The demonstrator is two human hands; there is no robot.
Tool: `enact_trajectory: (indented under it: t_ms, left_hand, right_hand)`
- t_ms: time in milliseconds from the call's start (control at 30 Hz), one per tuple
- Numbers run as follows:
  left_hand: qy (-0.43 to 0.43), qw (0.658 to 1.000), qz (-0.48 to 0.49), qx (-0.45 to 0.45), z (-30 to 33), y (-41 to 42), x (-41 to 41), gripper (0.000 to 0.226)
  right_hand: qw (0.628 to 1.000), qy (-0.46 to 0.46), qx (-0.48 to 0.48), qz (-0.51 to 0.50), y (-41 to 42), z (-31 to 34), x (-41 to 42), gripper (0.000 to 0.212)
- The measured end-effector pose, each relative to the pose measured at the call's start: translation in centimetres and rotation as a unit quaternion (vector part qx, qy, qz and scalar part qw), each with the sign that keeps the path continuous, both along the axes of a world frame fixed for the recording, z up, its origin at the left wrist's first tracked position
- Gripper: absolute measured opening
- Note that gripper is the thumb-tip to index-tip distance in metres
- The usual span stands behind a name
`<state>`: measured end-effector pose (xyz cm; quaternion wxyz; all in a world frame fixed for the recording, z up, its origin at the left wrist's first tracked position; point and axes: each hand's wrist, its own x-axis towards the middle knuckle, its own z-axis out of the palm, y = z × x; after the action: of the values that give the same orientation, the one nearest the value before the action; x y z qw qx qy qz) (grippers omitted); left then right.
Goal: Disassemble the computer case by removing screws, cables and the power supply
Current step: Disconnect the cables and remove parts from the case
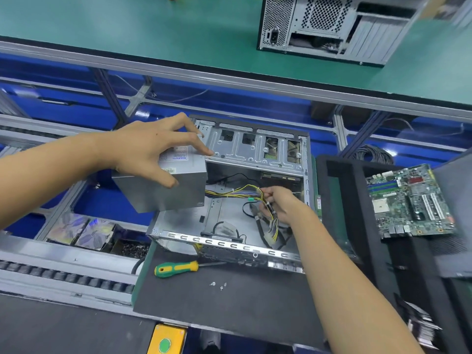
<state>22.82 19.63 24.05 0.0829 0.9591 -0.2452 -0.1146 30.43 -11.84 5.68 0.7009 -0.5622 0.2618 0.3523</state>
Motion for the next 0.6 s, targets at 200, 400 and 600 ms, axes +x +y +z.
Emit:
enact_trajectory:
  t_ms: [200,400,600]
  left_hand:
    - [0.005,1.000,0.006,-0.008,0.2,0.0,-0.2,0.079]
    - [0.005,1.000,0.004,-0.004,0.0,0.1,0.0,0.081]
    - [-0.027,0.999,-0.019,0.008,-0.4,0.0,0.0,0.090]
  right_hand:
    - [0.981,0.025,0.172,-0.084,-1.3,1.1,-1.7,0.029]
    - [0.990,-0.026,0.132,-0.035,-1.4,1.9,-3.2,0.043]
    - [0.994,-0.042,0.090,-0.043,-1.3,1.5,-3.7,0.044]
